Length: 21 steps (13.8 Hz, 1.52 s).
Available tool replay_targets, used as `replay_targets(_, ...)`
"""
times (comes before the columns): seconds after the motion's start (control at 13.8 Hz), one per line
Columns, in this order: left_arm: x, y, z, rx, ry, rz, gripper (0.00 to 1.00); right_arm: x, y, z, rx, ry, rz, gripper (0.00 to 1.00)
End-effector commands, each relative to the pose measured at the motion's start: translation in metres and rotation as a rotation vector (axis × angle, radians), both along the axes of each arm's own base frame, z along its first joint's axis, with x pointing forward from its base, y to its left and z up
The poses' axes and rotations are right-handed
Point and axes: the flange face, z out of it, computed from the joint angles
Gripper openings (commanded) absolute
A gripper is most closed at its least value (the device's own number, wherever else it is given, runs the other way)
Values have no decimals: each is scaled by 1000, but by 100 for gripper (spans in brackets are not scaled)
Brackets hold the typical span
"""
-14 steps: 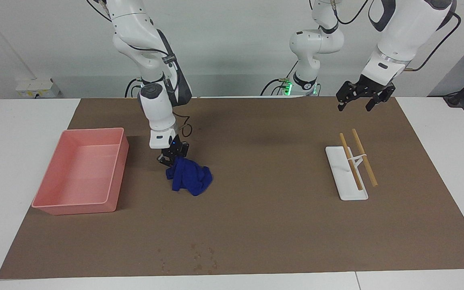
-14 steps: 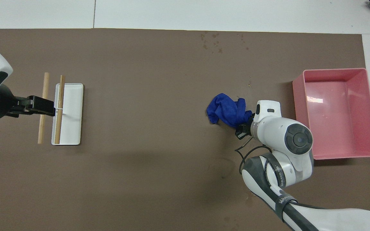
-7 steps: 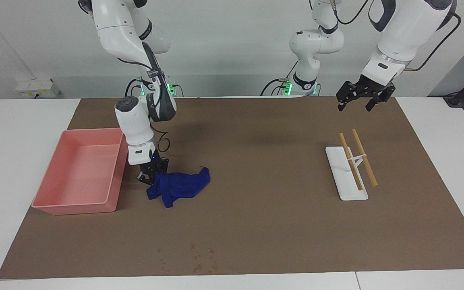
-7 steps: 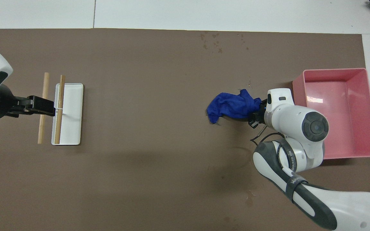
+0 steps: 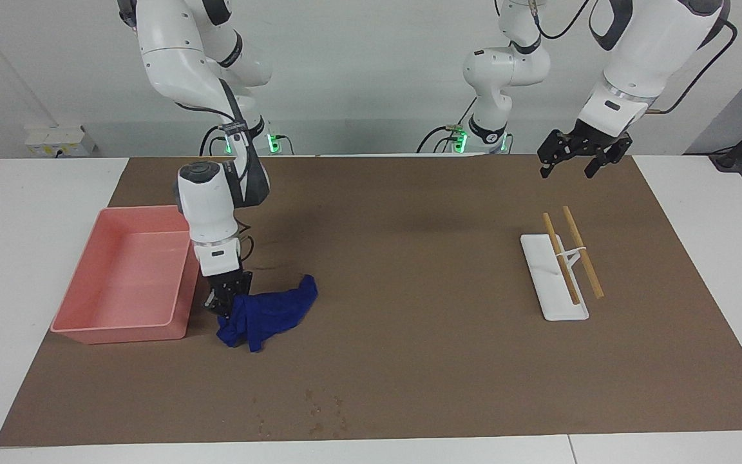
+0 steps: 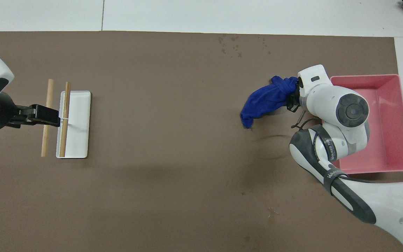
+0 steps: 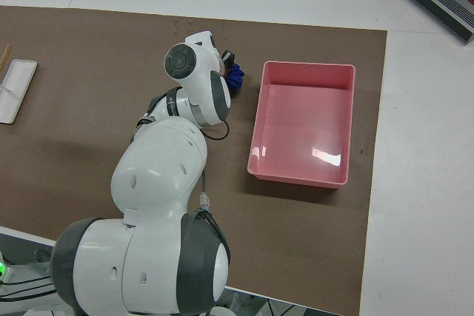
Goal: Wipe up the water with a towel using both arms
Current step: 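Carry the blue cloth with the right gripper over the pink box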
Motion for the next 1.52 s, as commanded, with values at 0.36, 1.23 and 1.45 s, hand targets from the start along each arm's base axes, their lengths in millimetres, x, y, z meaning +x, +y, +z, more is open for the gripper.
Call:
replay_targets(0.36,-2,2,3,22,6,-12,100,-18,-3,132,-177,79,21,0)
replay_targets(1.23,-2,2,3,22,6,-12,100,-85,-69,295,-249,203,140,0)
replay_targets(1.45,-2,2,3,22,6,-12,100,-89,-100,300,-257,212,157,0)
